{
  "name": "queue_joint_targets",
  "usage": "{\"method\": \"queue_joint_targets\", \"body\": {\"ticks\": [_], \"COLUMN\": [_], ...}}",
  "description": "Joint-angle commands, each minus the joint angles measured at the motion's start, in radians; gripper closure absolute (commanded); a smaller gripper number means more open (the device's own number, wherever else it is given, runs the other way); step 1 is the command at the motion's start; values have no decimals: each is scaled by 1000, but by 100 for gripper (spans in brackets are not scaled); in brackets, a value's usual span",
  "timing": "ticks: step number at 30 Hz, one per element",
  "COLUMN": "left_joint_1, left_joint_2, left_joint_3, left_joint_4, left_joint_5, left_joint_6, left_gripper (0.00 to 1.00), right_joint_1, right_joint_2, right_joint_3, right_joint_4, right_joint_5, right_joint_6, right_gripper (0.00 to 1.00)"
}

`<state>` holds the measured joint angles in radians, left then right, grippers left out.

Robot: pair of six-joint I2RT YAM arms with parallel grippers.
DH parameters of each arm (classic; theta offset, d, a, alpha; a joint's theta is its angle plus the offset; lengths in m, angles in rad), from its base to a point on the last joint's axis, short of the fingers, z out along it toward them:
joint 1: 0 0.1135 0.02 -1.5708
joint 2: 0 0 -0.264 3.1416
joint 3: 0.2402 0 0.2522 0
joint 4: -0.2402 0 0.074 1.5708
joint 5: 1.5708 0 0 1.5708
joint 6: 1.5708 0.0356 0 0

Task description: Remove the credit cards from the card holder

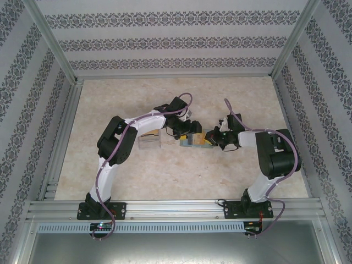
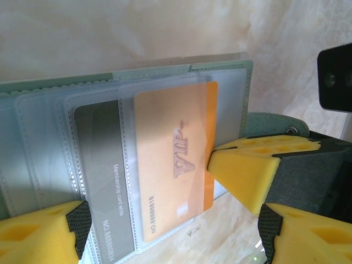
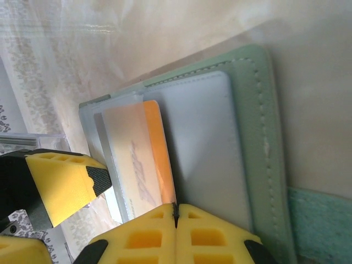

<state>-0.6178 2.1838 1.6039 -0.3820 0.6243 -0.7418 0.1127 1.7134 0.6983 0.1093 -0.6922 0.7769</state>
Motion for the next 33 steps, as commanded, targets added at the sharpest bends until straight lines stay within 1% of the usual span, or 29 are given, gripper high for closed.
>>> {"method": "queue_joint_targets", "body": {"ticks": [1,8,17,26,33], "left_joint_1": [6,7,7,7,9], "left_joint_2": [24,21,21,22,21], "left_joint_3": [-6,-7,-3,-1,6], "left_joint_4": [-47,-50,-48,-55,-54], "left_joint_5": [-20,-20,-15,-13,-11], "left_joint_6": [6,9,10,15,17], "left_gripper": [18,18,18,18,18], "right_joint_1": [-14,-33,-84,-131,-187], "right_joint_2": [-20,11,-1,-43,-140], "right_joint_3": [-16,-12,-25,-47,-83], "right_joint_4": [-2,6,-5,-44,-78], "right_joint_5": [-15,-60,-119,-145,-152], "right_joint_6": [-34,-52,-92,-134,-160], "right_gripper": [100,100,100,100,100]}}
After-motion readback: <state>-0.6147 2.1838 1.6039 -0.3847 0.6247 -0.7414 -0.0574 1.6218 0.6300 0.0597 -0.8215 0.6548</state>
